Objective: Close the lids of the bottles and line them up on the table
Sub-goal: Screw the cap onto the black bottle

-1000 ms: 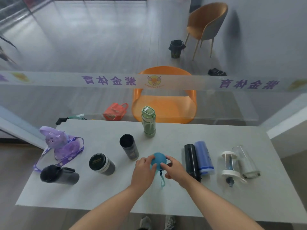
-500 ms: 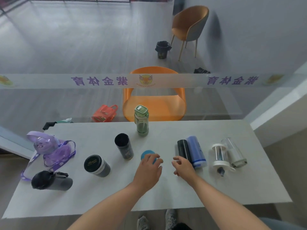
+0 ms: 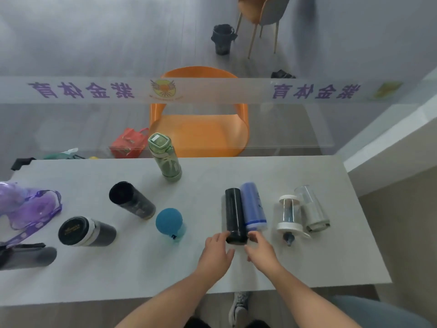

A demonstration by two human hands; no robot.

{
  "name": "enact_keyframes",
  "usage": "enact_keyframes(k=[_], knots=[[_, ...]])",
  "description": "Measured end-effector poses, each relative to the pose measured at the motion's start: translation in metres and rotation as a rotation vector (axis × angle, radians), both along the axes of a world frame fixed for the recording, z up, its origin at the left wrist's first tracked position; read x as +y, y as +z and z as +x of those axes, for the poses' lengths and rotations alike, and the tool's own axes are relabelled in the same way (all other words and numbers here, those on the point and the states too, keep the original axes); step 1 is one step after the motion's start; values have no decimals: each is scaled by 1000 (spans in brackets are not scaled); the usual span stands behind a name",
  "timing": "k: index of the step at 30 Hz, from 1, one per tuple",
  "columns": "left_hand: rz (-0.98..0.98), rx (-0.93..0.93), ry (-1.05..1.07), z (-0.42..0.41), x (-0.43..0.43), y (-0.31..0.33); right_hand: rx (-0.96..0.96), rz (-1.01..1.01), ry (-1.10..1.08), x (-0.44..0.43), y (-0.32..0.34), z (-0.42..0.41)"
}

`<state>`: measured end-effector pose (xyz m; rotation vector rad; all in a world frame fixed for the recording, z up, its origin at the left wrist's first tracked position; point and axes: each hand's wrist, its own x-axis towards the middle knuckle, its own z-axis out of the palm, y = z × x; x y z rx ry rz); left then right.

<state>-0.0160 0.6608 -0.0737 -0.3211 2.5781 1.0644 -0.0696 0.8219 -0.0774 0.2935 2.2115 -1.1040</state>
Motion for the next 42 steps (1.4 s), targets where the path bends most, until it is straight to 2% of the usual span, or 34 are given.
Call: enact_keyframes(k=[4,8,12,18,23,29,32,37,42], knots=[[97,-44,170,1,21,-23,-60,-121,-39,4,-20,8],[92,-5,265,1,22,-29,-70,-199,-137,2,-27,7],[71,13,324,4,15,-16,-113,-247,-135,-5,-14,8],[17,86,314,2,2,25,-205,-301,-140,-18,23,3],[-28,215,270,-8,-12,52,-172,-388,-177,-24,53,-8],[-109,325,202,-24,-35,70,-55,-388,-111,-41,77,-31],[-182,327,197,-32,-48,75,-21,-379,-73,-55,80,-41],[-421,284,114,-37,-63,80,-29,-361,5,-74,82,-48],[-414,303,48,-34,-65,85,-30,-343,32,-73,86,-50]])
